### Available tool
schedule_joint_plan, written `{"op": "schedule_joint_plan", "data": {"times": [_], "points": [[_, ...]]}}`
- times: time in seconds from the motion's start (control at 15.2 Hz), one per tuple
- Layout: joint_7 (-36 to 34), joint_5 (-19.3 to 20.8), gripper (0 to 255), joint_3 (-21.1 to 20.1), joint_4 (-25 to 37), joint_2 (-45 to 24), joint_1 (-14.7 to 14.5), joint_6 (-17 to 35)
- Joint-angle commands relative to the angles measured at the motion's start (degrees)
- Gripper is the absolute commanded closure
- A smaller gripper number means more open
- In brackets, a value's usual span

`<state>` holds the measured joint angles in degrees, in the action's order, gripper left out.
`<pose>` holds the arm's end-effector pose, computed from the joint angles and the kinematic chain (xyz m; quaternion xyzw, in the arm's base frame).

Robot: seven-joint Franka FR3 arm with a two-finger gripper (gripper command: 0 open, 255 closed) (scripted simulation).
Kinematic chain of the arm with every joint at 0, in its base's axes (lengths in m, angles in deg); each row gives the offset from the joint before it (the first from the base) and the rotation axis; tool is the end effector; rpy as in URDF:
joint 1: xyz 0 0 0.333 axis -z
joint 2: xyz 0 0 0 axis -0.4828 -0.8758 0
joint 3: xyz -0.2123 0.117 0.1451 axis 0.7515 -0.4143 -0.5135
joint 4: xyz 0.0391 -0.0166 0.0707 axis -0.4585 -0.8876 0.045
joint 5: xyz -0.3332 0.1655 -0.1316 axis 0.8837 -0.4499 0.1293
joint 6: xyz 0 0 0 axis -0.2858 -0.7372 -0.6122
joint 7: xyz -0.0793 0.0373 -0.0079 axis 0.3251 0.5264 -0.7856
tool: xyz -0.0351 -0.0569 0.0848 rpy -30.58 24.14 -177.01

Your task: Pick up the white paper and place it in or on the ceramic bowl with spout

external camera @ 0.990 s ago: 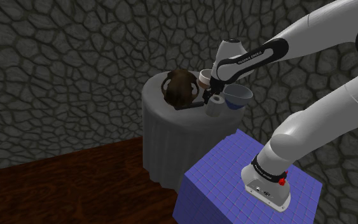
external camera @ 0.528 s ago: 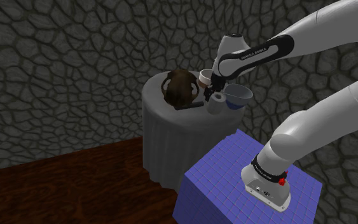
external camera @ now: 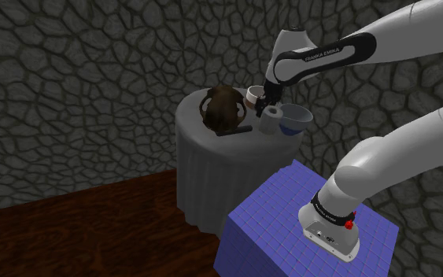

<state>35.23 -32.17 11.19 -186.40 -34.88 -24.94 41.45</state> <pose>0.4131 -0.0904 0.3763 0.9980 -0.0376 0.0364 0.0355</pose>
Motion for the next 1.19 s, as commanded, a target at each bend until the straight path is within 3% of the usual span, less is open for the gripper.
{"op": "schedule_joint_plan", "data": {"times": [0.0, 1.12], "points": [[-0.03, -0.15, 255, -0.2, 0.97, 0.74, -0.1, -1.71], [0.83, -1.05, 255, -1.03, 11.16, 4.74, -0.42, -15.87]]}}
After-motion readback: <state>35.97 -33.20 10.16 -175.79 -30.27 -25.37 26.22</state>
